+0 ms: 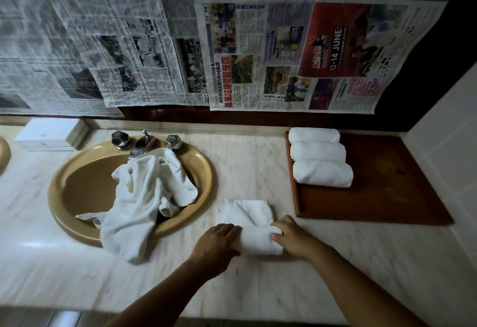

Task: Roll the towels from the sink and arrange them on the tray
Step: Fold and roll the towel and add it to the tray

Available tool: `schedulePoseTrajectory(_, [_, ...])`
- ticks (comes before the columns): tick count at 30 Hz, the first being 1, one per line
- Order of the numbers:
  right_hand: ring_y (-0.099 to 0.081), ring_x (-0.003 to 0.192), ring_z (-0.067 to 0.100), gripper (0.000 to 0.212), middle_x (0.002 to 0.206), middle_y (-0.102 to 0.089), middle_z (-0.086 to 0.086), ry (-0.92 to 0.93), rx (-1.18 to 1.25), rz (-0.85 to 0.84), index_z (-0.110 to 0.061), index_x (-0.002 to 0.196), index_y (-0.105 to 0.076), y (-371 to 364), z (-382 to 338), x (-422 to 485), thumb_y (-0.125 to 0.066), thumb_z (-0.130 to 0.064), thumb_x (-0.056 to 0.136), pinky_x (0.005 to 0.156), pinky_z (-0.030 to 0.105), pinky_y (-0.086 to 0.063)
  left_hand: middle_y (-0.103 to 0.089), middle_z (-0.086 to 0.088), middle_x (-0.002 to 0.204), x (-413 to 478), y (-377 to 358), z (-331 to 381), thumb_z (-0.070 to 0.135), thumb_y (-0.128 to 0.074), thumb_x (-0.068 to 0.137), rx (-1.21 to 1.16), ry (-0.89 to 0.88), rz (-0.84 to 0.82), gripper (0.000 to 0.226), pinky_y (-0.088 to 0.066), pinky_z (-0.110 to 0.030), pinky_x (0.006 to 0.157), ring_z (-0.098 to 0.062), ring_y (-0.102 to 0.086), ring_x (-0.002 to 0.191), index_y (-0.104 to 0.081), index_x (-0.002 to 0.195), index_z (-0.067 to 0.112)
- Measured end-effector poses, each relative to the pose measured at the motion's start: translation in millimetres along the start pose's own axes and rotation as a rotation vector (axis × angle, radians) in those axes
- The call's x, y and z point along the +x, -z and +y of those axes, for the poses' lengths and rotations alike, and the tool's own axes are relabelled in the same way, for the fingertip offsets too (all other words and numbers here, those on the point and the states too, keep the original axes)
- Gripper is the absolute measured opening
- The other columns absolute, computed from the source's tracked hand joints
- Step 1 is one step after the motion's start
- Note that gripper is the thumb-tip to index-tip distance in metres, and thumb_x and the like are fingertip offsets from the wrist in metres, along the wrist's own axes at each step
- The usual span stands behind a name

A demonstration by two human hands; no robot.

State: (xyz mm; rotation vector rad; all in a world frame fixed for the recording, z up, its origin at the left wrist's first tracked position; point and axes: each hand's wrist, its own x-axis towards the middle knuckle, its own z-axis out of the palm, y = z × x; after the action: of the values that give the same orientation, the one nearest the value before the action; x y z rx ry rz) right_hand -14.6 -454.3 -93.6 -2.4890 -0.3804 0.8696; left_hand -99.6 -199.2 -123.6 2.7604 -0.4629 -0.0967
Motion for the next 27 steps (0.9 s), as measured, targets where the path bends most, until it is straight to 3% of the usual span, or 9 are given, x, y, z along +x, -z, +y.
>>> schedulePoseTrajectory(3, [-0.043,0.124,0.022,0.047,0.132,-0.033,-0.002,0.005,0.044,0.189,-0.028,0.141,-0.043,-14,6,-3,-0.056,-0.043,0.098,0.105,0.035,-0.038,-0.063,-0.002,0.126,15,17,2,0.042,-0.068,0.087,-0.034,0.1,-0.134,0.057,-0.05,-0.035,0.089,-0.026,-0.059,0.114,-0.052,0.138,0.021])
schedulePoseTrajectory(7, [-0.043,0.119,0.023,0.028,0.136,-0.035,-0.005,0.253,-0.338,0.407,-0.032,0.127,-0.044,-28,2,-20,-0.042,-0.042,0.101,0.095,0.04,-0.04,-0.059,-0.002,0.126,33,27,2,0.04,-0.068,0.09,-0.026,0.179,-0.276,0.052,-0.048,-0.035,0.094,-0.025,-0.056,0.12,-0.053,0.137,0.023])
schedulePoseTrajectory(9, [-0.049,0.12,0.023,0.043,0.137,-0.047,-0.003,0.317,-0.424,0.387,-0.027,0.13,-0.052,-32,2,-26,-0.048,-0.052,0.095,0.095,0.041,-0.045,-0.058,-0.003,0.133,38,28,-2,0.042,-0.069,0.09,-0.034,0.22,-0.344,0.055,-0.045,-0.034,0.102,-0.025,-0.053,0.127,-0.054,0.139,0.022])
schedulePoseTrajectory(12, [-0.046,0.131,0.024,0.068,0.146,-0.046,0.001,0.305,-0.466,0.328,-0.021,0.144,-0.045,-36,9,-28,-0.057,-0.056,0.087,0.102,0.042,-0.046,-0.057,-0.006,0.138,46,30,-4,0.046,-0.067,0.091,-0.033,0.251,-0.431,0.057,-0.044,-0.034,0.105,-0.027,-0.052,0.13,-0.055,0.139,0.019])
schedulePoseTrajectory(16, [-0.041,0.136,0.023,0.061,0.154,-0.038,0.0,0.235,-0.408,0.281,-0.021,0.149,-0.038,-38,4,-21,-0.06,-0.034,0.094,0.109,0.037,-0.038,-0.048,-0.01,0.139,47,35,6,0.044,-0.062,0.096,-0.005,0.229,-0.517,0.057,-0.039,-0.036,0.107,-0.03,-0.045,0.132,-0.048,0.143,0.014])
schedulePoseTrajectory(18, [-0.044,0.13,0.023,0.055,0.15,-0.041,-0.001,0.231,-0.383,0.269,-0.021,0.145,-0.041,-34,-1,-17,-0.061,-0.034,0.095,0.106,0.035,-0.041,-0.042,-0.007,0.137,39,35,10,0.043,-0.062,0.095,0.034,0.219,-0.417,0.058,-0.041,-0.039,0.106,-0.03,-0.042,0.128,-0.046,0.144,0.016])
schedulePoseTrajectory(22, [-0.049,0.123,0.025,0.043,0.142,-0.048,0.0,0.187,-0.349,0.201,-0.023,0.129,-0.049,-25,-4,-8,-0.061,-0.044,0.094,0.1,0.04,-0.045,-0.049,-0.001,0.126,12,21,17,0.038,-0.069,0.083,0.114,0.069,-0.047,0.058,-0.05,-0.04,0.097,-0.027,-0.05,0.111,-0.051,0.134,0.019])
schedulePoseTrajectory(27, [-0.048,0.129,0.022,0.057,0.147,-0.043,-0.001,0.078,-0.185,-0.029,-0.022,0.142,-0.046,-8,-7,3,-0.06,-0.047,0.093,0.107,0.04,-0.04,-0.051,-0.004,0.138,-14,7,21,0.052,-0.085,0.063,0.182,-0.014,0.023,0.097,-0.05,-0.04,0.103,-0.028,-0.051,0.121,-0.047,0.143,0.015])
